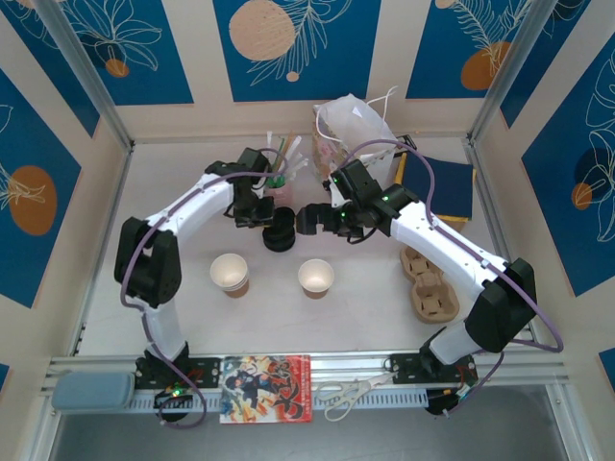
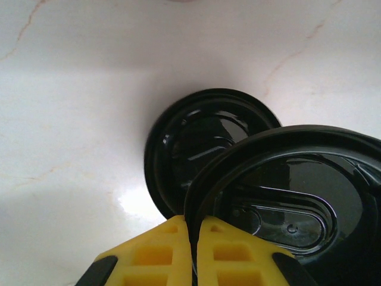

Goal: Pack the takeout coffee

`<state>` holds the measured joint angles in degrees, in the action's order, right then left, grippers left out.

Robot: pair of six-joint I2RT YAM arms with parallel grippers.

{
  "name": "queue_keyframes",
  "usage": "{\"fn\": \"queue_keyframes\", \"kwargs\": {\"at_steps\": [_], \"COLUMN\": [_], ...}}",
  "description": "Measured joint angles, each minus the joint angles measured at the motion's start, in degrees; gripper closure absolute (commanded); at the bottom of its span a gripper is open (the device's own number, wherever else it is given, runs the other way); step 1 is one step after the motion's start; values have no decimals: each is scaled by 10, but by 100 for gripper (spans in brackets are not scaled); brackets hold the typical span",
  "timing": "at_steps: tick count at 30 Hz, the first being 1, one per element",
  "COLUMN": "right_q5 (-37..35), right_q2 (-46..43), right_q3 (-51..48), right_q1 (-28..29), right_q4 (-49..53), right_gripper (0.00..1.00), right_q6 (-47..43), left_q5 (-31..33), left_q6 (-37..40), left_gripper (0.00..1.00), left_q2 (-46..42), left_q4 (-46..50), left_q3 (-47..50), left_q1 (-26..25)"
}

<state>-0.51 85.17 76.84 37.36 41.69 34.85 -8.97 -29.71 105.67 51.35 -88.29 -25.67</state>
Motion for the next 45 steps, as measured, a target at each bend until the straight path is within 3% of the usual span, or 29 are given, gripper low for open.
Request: {"fn": "queue_keyframes", "kwargs": {"at_steps": [9,20,31,45], "right_q5": [39,158,265,321], "right_q2": [-46,-81,-93,-42], "right_q3": [-27,-90,-176,-177], "right_q1": [-20,-72,-111,-111], "right_q4": [-60,-206,-413,-601], "right_gripper": [1,5,8,8], "right_q6": [28,134,315,474], "left_q5": [-94,-205,-284,-328], "left_q6": [-81,-217,-359,-475], "left_gripper": [92,95,96,96], "left_q2": [-120,-225,-252,-252], "left_q4": [-94,-283,-514,-716], "left_q3": [119,247,322,366], "left_q1": [16,18,39,42]}}
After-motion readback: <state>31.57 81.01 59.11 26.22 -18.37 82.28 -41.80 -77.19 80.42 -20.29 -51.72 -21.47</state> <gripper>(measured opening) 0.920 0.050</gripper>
